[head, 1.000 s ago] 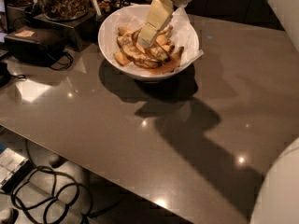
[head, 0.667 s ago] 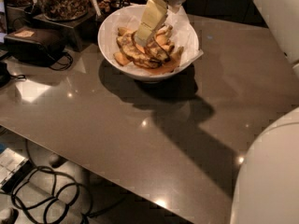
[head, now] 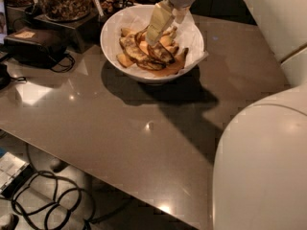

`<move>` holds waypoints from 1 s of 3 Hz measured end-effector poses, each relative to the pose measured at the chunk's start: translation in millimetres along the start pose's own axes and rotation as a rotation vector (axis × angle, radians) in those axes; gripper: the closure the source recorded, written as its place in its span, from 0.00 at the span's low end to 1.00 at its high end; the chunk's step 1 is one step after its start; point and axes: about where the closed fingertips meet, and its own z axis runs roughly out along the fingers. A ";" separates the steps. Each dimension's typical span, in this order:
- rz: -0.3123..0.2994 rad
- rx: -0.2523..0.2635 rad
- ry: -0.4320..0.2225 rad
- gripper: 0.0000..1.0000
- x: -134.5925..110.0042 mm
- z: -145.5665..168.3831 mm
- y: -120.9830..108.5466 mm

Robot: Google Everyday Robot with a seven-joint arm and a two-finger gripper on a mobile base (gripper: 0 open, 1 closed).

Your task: Pick banana from white bowl

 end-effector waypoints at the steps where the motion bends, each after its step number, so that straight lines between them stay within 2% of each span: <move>1: 0.039 -0.005 0.023 0.26 -0.6 13.0 -5.4; 3: 0.114 -0.023 0.062 0.29 5.4 31.2 -9.8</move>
Offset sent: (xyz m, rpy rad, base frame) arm -0.0022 -0.0148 -0.0339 -0.0498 0.1681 -0.1154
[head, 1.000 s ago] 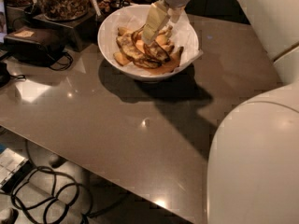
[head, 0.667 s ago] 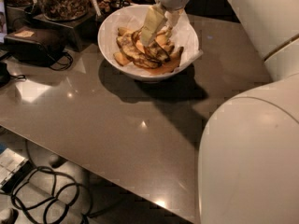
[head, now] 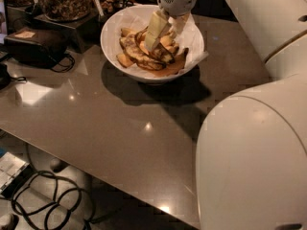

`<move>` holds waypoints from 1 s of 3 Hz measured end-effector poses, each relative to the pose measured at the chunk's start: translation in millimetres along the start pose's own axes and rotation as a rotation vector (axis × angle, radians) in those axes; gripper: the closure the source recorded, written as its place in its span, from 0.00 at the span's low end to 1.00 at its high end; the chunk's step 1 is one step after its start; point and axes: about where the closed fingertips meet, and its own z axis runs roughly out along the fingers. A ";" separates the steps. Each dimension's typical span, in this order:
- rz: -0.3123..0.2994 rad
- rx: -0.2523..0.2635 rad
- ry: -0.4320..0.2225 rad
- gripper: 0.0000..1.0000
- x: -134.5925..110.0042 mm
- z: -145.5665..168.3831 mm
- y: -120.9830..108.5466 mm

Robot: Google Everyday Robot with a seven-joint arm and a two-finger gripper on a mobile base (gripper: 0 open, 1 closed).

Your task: Pick banana from white bowl

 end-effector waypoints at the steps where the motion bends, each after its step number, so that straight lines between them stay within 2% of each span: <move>1: 0.021 -0.003 0.012 0.34 0.2 5.4 -1.0; 2: 0.028 0.001 0.020 0.32 -1.8 8.3 -1.3; 3: 0.023 0.000 0.025 0.39 -4.1 10.5 0.5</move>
Offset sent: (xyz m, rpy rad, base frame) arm -0.0141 -0.0096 -0.0061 -0.0568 0.0963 -0.0353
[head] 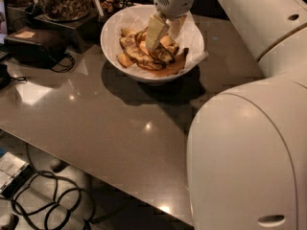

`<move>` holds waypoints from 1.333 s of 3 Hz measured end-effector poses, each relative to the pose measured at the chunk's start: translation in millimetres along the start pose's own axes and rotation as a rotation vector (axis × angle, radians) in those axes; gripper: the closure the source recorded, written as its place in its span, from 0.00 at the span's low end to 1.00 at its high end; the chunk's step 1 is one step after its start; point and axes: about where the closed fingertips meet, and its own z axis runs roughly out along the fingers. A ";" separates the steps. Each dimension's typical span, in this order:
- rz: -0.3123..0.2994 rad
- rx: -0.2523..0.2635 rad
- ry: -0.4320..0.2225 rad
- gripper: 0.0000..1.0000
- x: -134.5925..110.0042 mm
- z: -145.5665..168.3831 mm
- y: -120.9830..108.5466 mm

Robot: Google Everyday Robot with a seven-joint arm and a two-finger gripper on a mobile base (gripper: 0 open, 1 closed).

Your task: Pick banana from white bowl

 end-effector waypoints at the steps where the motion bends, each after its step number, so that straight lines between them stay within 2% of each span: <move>1: -0.013 -0.004 0.012 0.44 -3.1 5.0 4.0; 4: -0.002 -0.002 0.057 0.44 -4.5 25.3 0.3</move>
Offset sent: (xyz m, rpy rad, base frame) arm -0.0182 -0.0041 -0.0071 -0.0604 0.0972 0.0189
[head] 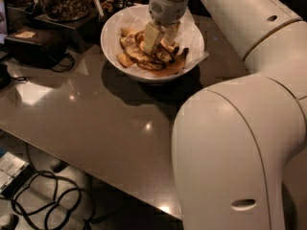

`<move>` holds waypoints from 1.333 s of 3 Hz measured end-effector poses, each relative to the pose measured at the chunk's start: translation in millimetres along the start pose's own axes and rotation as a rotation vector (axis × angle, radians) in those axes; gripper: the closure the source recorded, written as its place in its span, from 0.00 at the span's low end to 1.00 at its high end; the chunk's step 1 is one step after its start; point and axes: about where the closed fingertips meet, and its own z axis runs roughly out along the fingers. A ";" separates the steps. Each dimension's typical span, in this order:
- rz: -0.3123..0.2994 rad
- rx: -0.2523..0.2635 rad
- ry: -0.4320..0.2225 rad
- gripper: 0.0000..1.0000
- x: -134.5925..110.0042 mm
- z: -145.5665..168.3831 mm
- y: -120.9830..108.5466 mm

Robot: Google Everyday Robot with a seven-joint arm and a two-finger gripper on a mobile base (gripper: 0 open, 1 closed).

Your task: Pick banana from white bowl

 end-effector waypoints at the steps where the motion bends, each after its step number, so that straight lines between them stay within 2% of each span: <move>1: 0.002 0.007 0.006 0.63 1.3 3.8 -2.9; 2: 0.003 0.008 -0.005 0.87 4.9 1.9 -5.4; 3: 0.003 0.008 -0.006 1.00 4.8 1.8 -5.4; 4: -0.028 0.021 -0.057 1.00 1.9 -13.0 -2.5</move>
Offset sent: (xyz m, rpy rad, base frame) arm -0.0201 -0.0245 0.0020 -0.0214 0.0398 -0.0044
